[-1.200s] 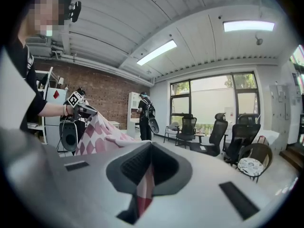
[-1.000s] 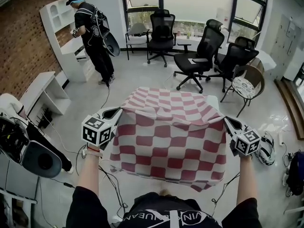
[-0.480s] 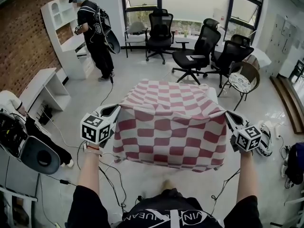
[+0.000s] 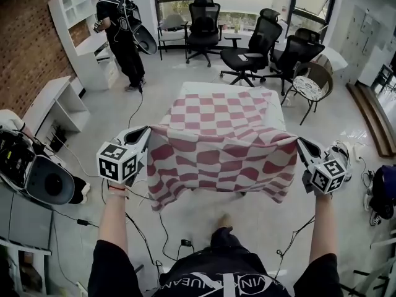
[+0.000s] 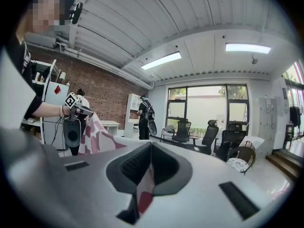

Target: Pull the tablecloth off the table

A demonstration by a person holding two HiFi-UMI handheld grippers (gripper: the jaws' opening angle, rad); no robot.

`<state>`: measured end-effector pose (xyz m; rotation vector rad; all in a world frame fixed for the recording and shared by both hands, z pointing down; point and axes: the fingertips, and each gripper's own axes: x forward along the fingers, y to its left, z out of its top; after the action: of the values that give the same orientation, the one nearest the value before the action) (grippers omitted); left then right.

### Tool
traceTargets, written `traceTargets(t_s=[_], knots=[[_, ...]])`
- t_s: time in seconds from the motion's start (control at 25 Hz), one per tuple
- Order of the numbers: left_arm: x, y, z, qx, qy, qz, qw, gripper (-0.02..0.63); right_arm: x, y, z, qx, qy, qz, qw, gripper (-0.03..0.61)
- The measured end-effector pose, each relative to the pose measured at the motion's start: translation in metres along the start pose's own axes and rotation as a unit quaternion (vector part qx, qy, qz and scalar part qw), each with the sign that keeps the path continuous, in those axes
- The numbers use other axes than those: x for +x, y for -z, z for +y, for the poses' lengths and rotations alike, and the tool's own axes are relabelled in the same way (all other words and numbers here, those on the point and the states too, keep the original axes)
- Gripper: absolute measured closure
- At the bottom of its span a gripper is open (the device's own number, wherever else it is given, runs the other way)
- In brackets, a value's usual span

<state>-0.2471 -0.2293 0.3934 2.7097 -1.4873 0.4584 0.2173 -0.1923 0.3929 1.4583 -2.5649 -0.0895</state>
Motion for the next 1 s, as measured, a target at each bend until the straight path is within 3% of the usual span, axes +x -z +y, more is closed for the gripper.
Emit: traceTargets(t_s=[0.28, 0.88, 1.0], knots=[[-0.02, -0.018, -0.005, -0.013, -0.001, 0.017, 0.9998, 0.6, -0.018, -0.02, 0.009, 0.013, -0.011, 0.017, 1.0, 0.566], [-0.09, -0.065, -0.051, -0.023, -0.031, -0.008, 0.9992, 0.6, -0.088, -0.062, 0.022, 0.016, -0.026, 0.002, 1.0, 0.566], [-0.107, -0.092, -0.058, -0.026, -0.035, -0.007, 0.999, 0.6, -0.107, -0.087, 0.024, 0.018, -0.028, 0.005, 0.999, 0.566]])
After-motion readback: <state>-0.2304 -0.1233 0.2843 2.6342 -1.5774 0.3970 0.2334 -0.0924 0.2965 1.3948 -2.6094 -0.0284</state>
